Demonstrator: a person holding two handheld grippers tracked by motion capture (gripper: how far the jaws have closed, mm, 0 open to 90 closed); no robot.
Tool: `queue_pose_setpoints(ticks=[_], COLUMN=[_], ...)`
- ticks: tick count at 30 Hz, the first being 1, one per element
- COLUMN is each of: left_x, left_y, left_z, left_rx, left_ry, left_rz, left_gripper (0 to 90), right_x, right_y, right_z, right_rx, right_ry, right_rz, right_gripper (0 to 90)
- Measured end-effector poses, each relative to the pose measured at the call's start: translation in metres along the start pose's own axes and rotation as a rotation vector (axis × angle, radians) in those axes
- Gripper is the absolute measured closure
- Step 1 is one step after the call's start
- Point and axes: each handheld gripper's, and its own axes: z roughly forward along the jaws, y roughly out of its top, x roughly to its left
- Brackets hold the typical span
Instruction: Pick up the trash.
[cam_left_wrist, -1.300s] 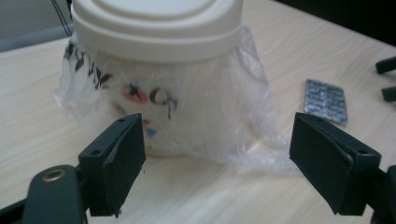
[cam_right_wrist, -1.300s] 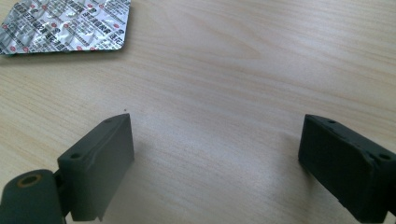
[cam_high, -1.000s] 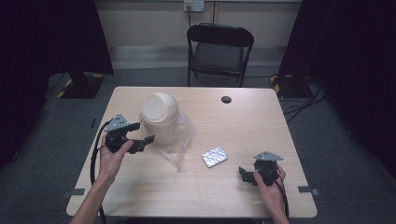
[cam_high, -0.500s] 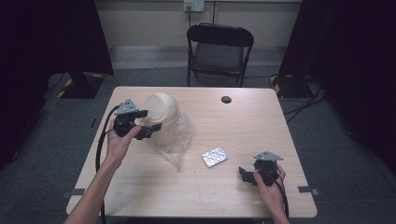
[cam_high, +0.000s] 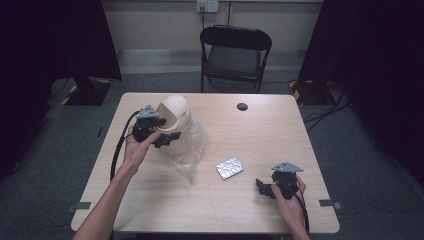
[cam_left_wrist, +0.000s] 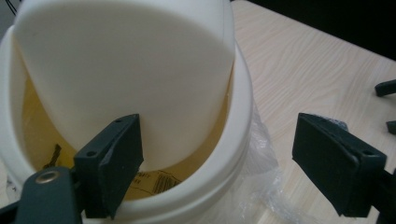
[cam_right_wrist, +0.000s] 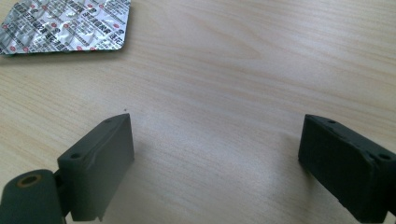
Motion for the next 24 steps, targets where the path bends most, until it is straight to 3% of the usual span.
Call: queue_pose_setpoints(ticks=[2, 7, 13, 19, 24], left_x=[0.001, 0.01, 0.01, 0.012, 0.014], left_y=[0.004, 0.004, 0.001, -0.001, -0.001], left_z=[0.003, 0.01, 0.018, 0.021, 0.012], left_rx=[0.005, 0.018, 0.029, 0.014, -0.022], left_ry=[0.003, -0.012, -0.027, -0.04, -0.034], left_rz=[0.006, -0.026, -0.017, -0.027, -0.045], left_gripper=[15.8, 15.9, 16.1, 17.0, 18.9], right_x=[0.0, 0.0, 0.0, 0.0, 0.0], right_y=[0.0, 0.0, 0.0, 0.0, 0.0], right_z=[0.0, 0.0, 0.0, 0.0, 0.0], right_rx=[0.0, 0.0, 0.0, 0.0, 0.0], right_ry=[0.0, 0.0, 0.0, 0.0, 0.0], right_rz=[0.0, 0.0, 0.0, 0.0, 0.0], right_gripper=[9.4, 9.4, 9.4, 9.4, 9.4])
